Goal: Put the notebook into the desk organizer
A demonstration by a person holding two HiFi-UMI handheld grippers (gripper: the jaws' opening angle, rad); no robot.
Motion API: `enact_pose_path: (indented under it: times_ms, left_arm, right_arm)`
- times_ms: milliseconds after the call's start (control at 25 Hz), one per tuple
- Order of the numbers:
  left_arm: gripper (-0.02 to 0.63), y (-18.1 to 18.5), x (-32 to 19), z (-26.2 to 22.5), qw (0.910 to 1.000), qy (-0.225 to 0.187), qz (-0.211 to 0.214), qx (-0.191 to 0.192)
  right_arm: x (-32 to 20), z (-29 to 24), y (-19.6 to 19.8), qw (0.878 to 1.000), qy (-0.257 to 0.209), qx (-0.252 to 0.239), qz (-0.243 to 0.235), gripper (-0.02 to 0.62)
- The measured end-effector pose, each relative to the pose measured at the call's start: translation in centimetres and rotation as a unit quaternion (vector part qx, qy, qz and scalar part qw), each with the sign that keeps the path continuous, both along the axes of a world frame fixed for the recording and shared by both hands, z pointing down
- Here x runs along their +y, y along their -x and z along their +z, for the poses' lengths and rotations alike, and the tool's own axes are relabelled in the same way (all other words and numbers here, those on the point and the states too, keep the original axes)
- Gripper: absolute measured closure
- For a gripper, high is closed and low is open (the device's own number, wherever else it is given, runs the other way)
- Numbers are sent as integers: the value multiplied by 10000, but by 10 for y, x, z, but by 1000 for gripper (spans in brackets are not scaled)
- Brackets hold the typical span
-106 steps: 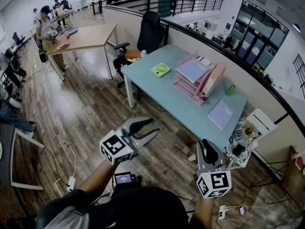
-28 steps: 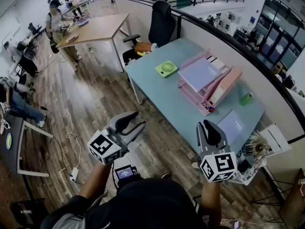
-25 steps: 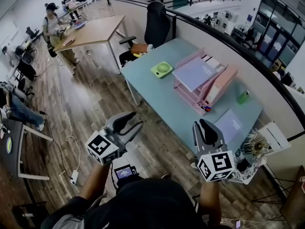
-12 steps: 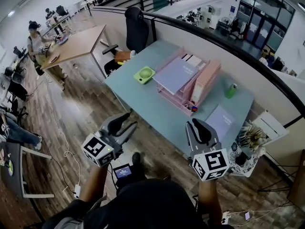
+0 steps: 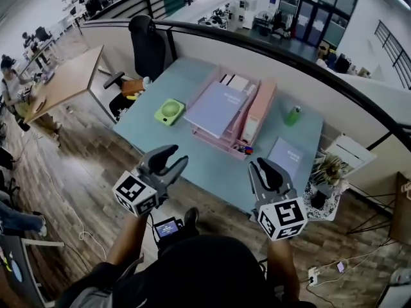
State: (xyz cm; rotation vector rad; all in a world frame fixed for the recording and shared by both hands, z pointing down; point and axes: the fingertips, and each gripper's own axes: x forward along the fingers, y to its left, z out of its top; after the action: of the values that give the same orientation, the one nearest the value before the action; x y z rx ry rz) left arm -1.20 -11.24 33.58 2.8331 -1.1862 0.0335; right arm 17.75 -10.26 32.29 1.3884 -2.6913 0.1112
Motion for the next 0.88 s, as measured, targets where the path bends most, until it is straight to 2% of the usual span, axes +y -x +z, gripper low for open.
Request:
enact_pose_path:
  times_ms: [440,720,880]
  left_arm:
    - [425,21,-97,16,9971,80,757,-59]
    - [425,28,-145,50,9946,449,929,-62]
    - [425,37,-171,73,9938,676,874,-126]
  right_arm:
    - [-53,1,29,9974,124,-67,706,533]
    - [-84,21,38,9938,414,-237,1000,532]
    - [-100,37,47,9910,660,-409,1086,532]
